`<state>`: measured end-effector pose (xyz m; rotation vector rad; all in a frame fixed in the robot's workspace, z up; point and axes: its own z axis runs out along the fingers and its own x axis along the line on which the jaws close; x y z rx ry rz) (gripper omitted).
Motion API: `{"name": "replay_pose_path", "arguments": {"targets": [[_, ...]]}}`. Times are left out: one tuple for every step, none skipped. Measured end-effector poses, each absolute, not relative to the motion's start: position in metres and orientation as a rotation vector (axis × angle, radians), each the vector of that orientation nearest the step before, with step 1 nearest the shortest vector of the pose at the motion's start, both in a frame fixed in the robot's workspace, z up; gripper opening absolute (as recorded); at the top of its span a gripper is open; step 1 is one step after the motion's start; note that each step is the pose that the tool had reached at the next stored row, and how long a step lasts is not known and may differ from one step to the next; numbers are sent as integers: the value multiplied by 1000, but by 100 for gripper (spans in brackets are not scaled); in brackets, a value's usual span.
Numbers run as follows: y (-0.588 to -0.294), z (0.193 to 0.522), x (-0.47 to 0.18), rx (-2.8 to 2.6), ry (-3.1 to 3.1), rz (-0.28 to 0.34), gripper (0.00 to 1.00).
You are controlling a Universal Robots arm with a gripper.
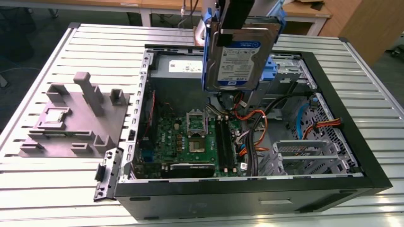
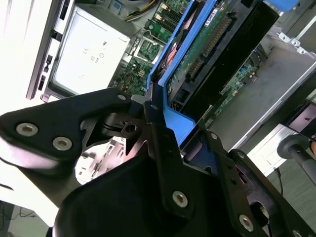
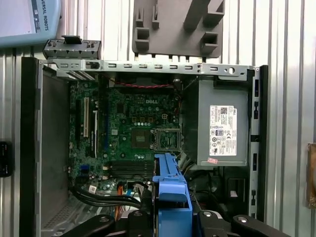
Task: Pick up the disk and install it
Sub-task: 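Insert the disk into the insertion slot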
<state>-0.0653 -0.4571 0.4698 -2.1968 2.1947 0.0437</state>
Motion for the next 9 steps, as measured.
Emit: {"name": "replay_pose_path", "arguments": {"targets": [[-458,470,-65,-2197,2195,44,37],[-459,470,-65,-2197,2195,44,37],[-461,470,-65,-2197,2195,44,37],[-462,470,-65,-2197,2195,44,37],[-463,470,-65,-2197,2195,44,37],[-465,470,-65,-2197,2195,44,37],[-466,470,-65,-2197,2195,44,37],[-467,470,-65,-2197,2195,43,37],[-469,470,-65,-2197,2195,43,37]]}}
